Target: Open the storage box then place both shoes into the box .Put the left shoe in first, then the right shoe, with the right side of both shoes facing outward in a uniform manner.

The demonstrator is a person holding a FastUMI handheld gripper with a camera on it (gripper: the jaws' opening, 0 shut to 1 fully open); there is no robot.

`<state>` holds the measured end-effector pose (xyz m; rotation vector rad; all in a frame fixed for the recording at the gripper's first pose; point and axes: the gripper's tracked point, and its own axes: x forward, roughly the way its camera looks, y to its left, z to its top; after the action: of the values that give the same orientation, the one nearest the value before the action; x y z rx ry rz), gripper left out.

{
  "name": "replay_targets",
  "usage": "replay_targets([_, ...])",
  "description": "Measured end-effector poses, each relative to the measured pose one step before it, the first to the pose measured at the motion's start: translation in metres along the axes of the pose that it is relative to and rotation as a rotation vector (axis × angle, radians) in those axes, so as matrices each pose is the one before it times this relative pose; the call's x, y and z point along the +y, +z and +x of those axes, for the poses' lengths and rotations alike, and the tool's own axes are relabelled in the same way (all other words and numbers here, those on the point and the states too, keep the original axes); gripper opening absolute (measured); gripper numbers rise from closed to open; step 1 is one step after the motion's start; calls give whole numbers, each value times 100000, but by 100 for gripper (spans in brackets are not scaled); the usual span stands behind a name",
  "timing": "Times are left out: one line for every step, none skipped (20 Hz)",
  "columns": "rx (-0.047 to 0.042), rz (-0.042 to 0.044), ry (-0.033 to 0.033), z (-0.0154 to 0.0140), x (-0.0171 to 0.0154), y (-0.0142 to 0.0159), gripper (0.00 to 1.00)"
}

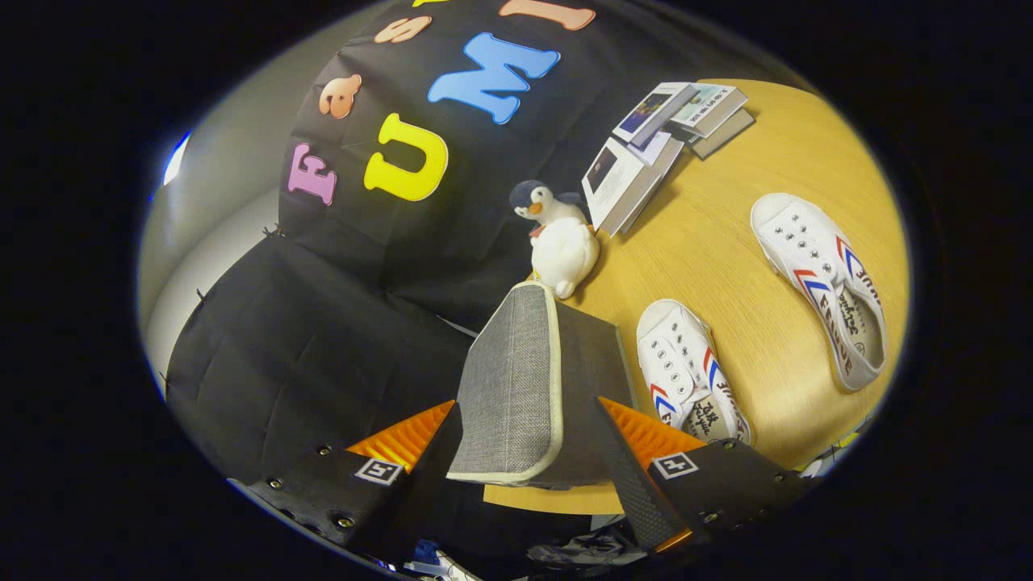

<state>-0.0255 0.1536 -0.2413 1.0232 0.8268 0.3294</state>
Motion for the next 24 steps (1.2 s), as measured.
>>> replay_targets([1464,487,-32,395,-179,-406,96])
replay_targets([1327,887,201,360,-127,-287,96])
replay_targets([1201,1362,363,396,-112,-151,96])
replay_targets([1068,1629,608,287,-32,-181,96])
replay_targets([781,1516,586,313,6,-115,96])
replay_targets([856,1656,750,506,-38,-121,96])
replay_targets([1019,1975,165,273,-23,-158,93])
replay_targets([1205,1471,71,36,-43,-146,90])
replay_targets([964,828,-7,251,-77,-120,90])
replay_targets([1113,437,-184,244,-34,-179,90])
replay_targets([-77,787,-1158,55,-142,-338,77])
replay_targets([-44,1170,-1013,-121,-402,441,64])
replay_targets([-295,3010,934,562,229,-287,49])
replay_targets([1004,1596,615,-111,86,35,36])
replay_targets([505,726,401,-18,35,105,36])
replay_targets([420,220,427,-15,42,123,36])
replay_targets([230,257,664,-94,171,-7,36])
replay_targets([645,224,1095,4,238,60,36])
replay_targets([753,-16,664,-52,132,-138,36])
replay_targets([388,-101,104,-36,-30,-27,36])
replay_targets([489,-32,396,-43,75,-98,36])
replay_targets([904,-119,756,-70,194,-209,36])
replay_targets([1452,-647,954,-18,183,-289,36])
replay_targets([1385,-1603,247,-61,127,-260,36])
